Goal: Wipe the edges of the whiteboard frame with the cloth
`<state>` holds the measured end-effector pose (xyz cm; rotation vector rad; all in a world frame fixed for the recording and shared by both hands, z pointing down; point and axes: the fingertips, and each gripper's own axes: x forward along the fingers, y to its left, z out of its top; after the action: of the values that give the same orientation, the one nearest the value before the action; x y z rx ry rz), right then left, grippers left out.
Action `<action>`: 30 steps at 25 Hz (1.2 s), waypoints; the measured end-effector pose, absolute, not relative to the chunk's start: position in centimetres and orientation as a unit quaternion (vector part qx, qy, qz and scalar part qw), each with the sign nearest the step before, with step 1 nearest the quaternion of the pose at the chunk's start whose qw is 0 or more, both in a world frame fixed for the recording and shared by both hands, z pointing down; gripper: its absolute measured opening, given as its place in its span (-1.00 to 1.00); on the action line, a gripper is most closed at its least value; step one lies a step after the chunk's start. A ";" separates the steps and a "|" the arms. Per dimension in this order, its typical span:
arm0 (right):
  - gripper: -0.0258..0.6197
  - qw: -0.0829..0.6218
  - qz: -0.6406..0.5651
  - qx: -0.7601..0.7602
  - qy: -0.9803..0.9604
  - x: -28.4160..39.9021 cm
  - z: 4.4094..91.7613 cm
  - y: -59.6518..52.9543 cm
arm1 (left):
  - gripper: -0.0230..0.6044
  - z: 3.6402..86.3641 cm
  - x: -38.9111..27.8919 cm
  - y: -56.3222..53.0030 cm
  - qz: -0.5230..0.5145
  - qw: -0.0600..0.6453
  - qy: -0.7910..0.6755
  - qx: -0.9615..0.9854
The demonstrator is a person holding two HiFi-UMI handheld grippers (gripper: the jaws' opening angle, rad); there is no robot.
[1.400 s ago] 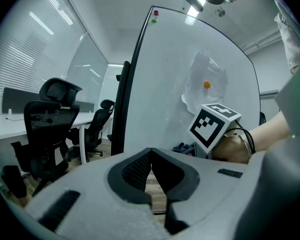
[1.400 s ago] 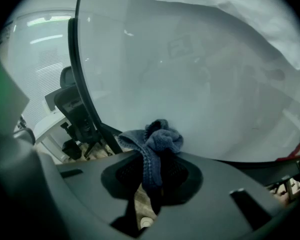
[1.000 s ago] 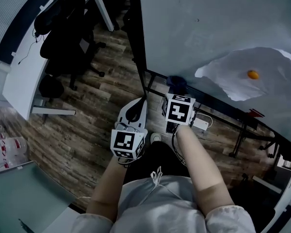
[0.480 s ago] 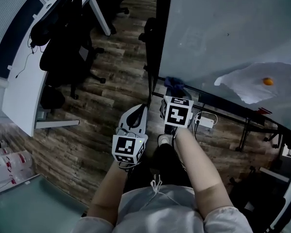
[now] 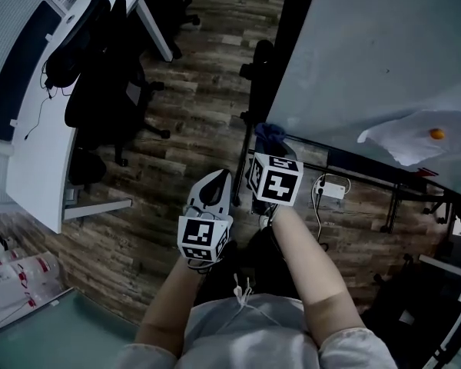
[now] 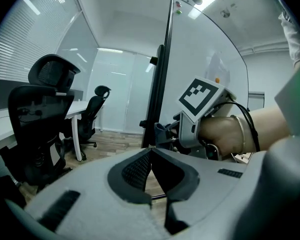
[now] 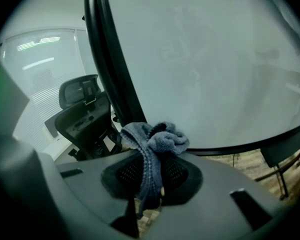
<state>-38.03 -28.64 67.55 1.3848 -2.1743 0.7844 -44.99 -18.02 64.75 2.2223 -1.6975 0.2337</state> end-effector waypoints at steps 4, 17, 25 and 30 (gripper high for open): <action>-0.69 0.211 0.278 0.496 -0.795 -39.2 66.8 -28.4 | -0.87 64.8 -44.8 -18.3 0.085 0.165 -0.583 0.791; -0.69 0.237 0.236 0.513 -0.791 -32.3 64.0 -22.7 | -0.87 60.4 -39.9 -18.1 0.079 0.131 -0.522 0.839; -0.69 0.195 0.162 0.536 -0.805 -26.4 55.9 -20.8 | -0.87 53.6 -34.6 -17.6 0.065 0.086 -0.480 0.871; -0.69 0.138 0.137 0.549 -0.813 -24.5 49.9 -20.2 | -0.87 48.8 -33.7 -17.5 0.062 0.037 -0.484 0.872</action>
<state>-24.48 -20.22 49.89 1.5884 -2.3513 0.3971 -33.68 -17.52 48.81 2.6767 -1.4869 0.1891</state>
